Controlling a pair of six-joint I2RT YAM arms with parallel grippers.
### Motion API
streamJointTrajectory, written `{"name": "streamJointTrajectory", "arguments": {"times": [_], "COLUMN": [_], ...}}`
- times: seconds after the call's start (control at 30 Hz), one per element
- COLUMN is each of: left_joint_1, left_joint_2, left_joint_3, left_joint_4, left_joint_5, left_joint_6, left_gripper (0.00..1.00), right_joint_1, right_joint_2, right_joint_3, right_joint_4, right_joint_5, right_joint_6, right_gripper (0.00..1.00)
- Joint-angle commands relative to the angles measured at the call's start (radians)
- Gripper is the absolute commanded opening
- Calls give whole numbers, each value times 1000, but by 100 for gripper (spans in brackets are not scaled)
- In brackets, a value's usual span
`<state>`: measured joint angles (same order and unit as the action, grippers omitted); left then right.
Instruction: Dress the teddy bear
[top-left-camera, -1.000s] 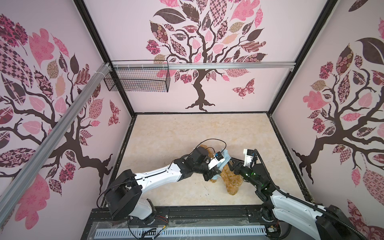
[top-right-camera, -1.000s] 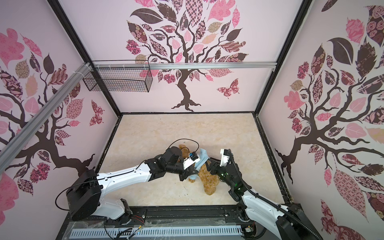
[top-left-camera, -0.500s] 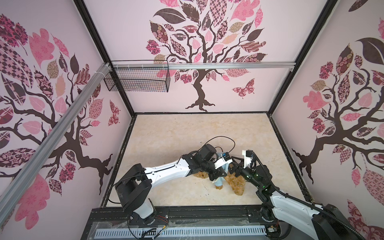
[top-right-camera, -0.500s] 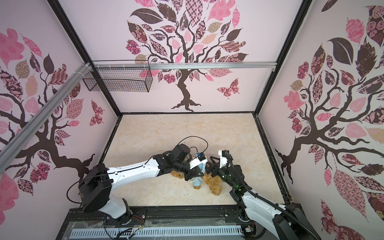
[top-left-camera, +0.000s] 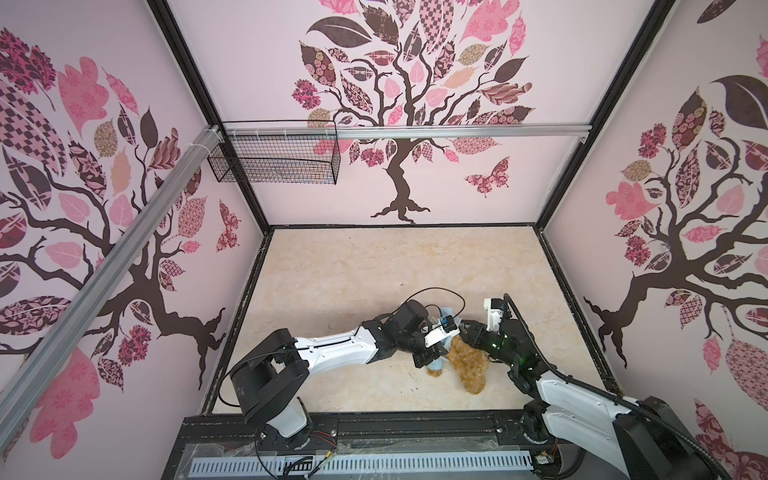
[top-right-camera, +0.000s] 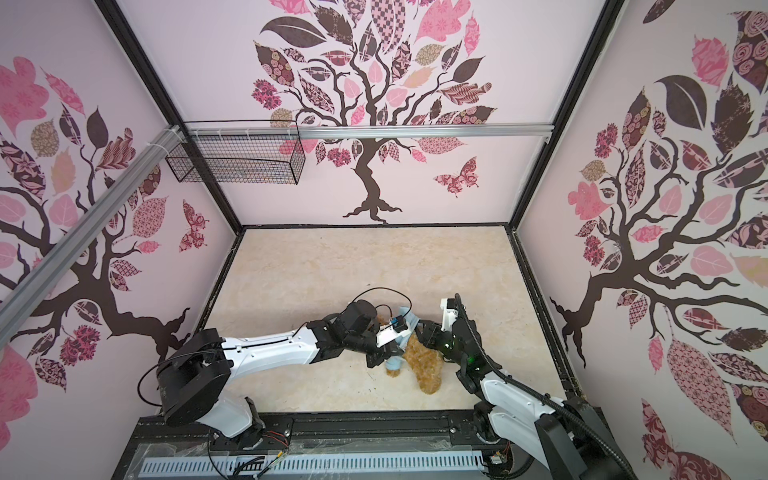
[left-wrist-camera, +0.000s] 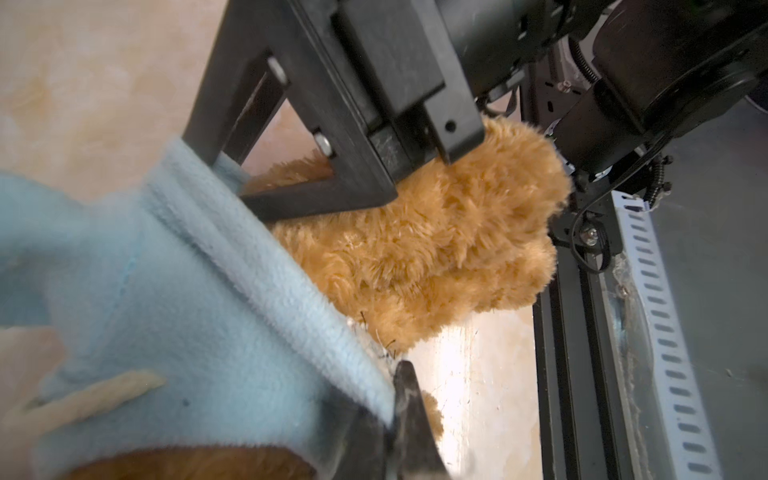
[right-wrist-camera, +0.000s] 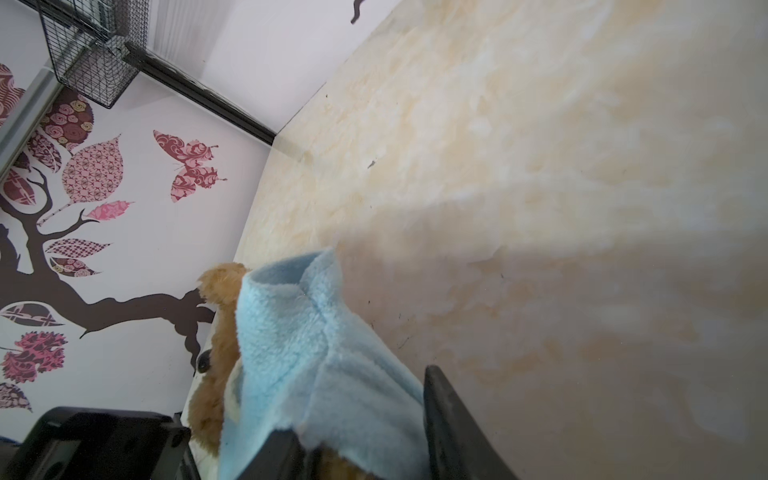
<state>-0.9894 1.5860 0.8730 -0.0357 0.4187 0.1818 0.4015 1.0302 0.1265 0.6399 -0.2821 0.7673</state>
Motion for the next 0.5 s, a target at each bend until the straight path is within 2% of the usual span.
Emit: {"name": "streamJointTrajectory", "arguments": {"times": [0.0,0.13,0.2,0.37,0.47], "left_joint_1": [-58,-58,-57,-55,-34], "left_joint_2": [-18,11,8,-84,-191], "left_joint_3": [-48,-19,-9,11,19], "left_joint_4": [-80,-9,29,31,-46], "left_joint_5": [63,-37,-67,-102,-118], "left_joint_6": [-8,-87,-136,-183,-182], "left_gripper": [0,0,7,42,51], "right_joint_1": [-69,-69,-69,-68,-69], "right_joint_2": [39,54,48,21,13], "right_joint_3": [21,8,7,8,31], "right_joint_4": [225,317,328,356,367], "right_joint_5": [98,-83,-168,-310,-391], "right_joint_6": [35,-100,-162,-233,-244], "right_gripper": [40,34,29,19,16]}}
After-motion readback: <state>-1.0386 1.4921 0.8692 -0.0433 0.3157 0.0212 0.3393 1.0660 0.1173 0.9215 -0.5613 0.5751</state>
